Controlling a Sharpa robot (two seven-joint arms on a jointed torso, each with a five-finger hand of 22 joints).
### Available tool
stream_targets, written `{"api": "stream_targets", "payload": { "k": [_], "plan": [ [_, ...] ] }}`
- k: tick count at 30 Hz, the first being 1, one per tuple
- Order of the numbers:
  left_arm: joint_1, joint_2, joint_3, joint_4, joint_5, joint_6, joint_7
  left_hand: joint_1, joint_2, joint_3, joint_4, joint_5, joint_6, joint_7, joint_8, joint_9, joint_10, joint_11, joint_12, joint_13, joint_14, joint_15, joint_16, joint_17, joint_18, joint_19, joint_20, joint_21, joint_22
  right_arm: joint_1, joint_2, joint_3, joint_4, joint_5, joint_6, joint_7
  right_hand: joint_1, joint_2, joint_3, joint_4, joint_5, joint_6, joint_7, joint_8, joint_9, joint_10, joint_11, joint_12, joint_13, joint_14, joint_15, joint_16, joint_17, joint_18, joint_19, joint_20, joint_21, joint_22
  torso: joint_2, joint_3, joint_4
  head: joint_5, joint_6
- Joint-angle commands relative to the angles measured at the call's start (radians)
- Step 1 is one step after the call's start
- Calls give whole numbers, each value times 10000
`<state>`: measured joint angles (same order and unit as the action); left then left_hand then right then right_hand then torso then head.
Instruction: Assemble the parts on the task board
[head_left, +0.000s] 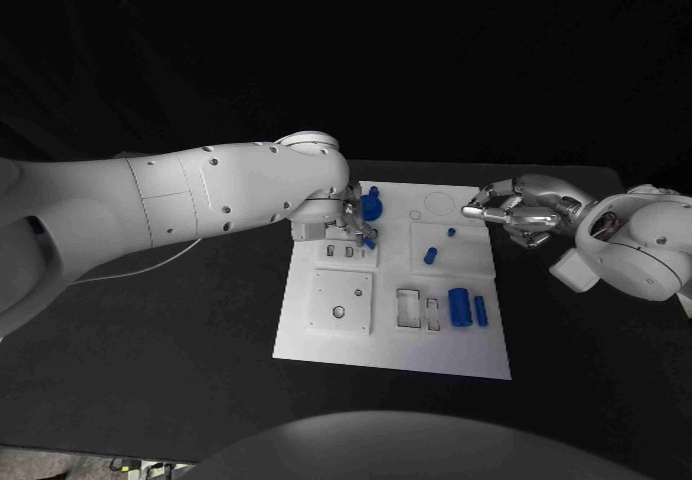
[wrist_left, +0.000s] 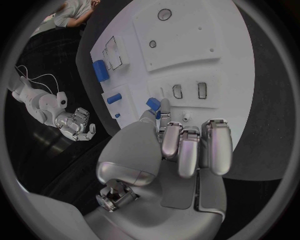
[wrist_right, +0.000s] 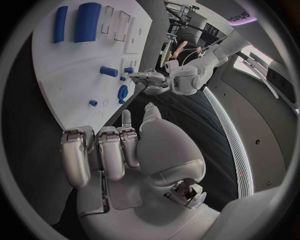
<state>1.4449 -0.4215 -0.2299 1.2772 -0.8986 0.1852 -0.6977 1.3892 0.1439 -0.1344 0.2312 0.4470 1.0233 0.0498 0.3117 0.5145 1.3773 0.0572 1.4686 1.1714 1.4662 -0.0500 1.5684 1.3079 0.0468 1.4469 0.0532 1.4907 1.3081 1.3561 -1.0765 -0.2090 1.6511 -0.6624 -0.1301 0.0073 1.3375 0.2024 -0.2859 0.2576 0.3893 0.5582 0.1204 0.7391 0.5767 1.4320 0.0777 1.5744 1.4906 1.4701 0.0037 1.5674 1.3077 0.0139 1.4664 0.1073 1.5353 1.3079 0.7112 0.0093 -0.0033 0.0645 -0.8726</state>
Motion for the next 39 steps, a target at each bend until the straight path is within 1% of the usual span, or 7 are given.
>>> {"api": "stream_targets", "payload": {
  "k": [1,7,21,26,33,35,39],
  "plan": [
    [-4,21,5,-12,39,-120,-247,193,-132,78,-10,-21,-56,18,-57,21,1935,-726,1022,3994,1046,-95,24,2629,-38,-105,2,-37,960,-10,8,-4,-5,-57,176,-15,125,-6,31,-44,49,43,-11,-64,18,1388,-302,-36,802,1007,4,34,2631,6,548,94,-55,2439,0,1,-6,1,0],
    [-5,24,6,-13,39,-163,-211,274,-242,293,-82,-20,-59,14,-85,101,1935,-727,1022,3994,1046,-95,24,2629,-39,-99,1,-40,975,-10,6,-4,-7,-60,182,-25,246,-31,72,-105,82,46,-13,-76,24,1388,-303,-36,802,1007,2,34,2631,9,536,94,-63,2435,7,0,-10,12,0],
    [-5,-1,7,27,39,-326,-76,473,-644,996,-360,-63,-16,-13,-98,396,1935,-759,1022,3994,1046,-122,24,2629,-42,-77,-20,-50,1018,-11,8,-5,-38,-65,185,-80,553,-78,184,-275,106,71,-18,-98,43,1388,-307,-36,802,1007,-3,34,2631,31,457,91,-126,2406,3,2,-5,32,0],
    [-5,-14,8,33,40,-350,-33,485,-707,1094,-399,-81,-14,-15,-93,443,1935,-762,1022,3994,1046,-126,24,2629,-41,-80,-22,-56,1017,-12,12,-5,-45,-65,186,-98,671,-82,234,-346,119,88,-20,-102,52,1388,-308,-36,802,1007,-5,34,2631,36,442,90,-138,2400,1,1,-1,43,0],
    [-6,-11,8,34,47,-384,3,478,-720,1125,-402,-88,-13,-13,-91,459,1935,-762,1022,3994,1046,-127,24,2629,-41,-78,-23,-56,1020,-14,26,-6,-52,-66,187,-106,751,-85,270,-397,129,100,-23,-104,58,1388,-310,-36,802,1007,-6,34,2631,37,437,88,-142,2398,-1,2,-4,61,0],
    [-6,-16,8,38,51,-409,16,426,-747,1205,-385,-144,-19,-4,-93,499,1935,-757,1022,3994,1046,-129,24,2629,-40,-86,-21,-64,1015,-14,27,-6,-52,-66,184,-105,766,-85,277,-407,131,102,-23,-104,59,1388,-310,-36,802,1007,-6,34,2631,40,425,88,-152,2394,-1,0,-4,61,0],
    [-7,-108,8,130,60,-764,234,204,-827,1391,-281,-564,-28,-2,-100,619,1935,-754,1022,3994,1046,-119,24,2629,-42,-79,-18,-70,1034,-18,34,-7,-43,-121,90,39,842,-107,299,-462,80,112,-28,-102,68,1388,-314,-36,802,1007,-10,34,2631,37,436,86,-143,2398,-6,-2,-12,64,0]
  ]
}}
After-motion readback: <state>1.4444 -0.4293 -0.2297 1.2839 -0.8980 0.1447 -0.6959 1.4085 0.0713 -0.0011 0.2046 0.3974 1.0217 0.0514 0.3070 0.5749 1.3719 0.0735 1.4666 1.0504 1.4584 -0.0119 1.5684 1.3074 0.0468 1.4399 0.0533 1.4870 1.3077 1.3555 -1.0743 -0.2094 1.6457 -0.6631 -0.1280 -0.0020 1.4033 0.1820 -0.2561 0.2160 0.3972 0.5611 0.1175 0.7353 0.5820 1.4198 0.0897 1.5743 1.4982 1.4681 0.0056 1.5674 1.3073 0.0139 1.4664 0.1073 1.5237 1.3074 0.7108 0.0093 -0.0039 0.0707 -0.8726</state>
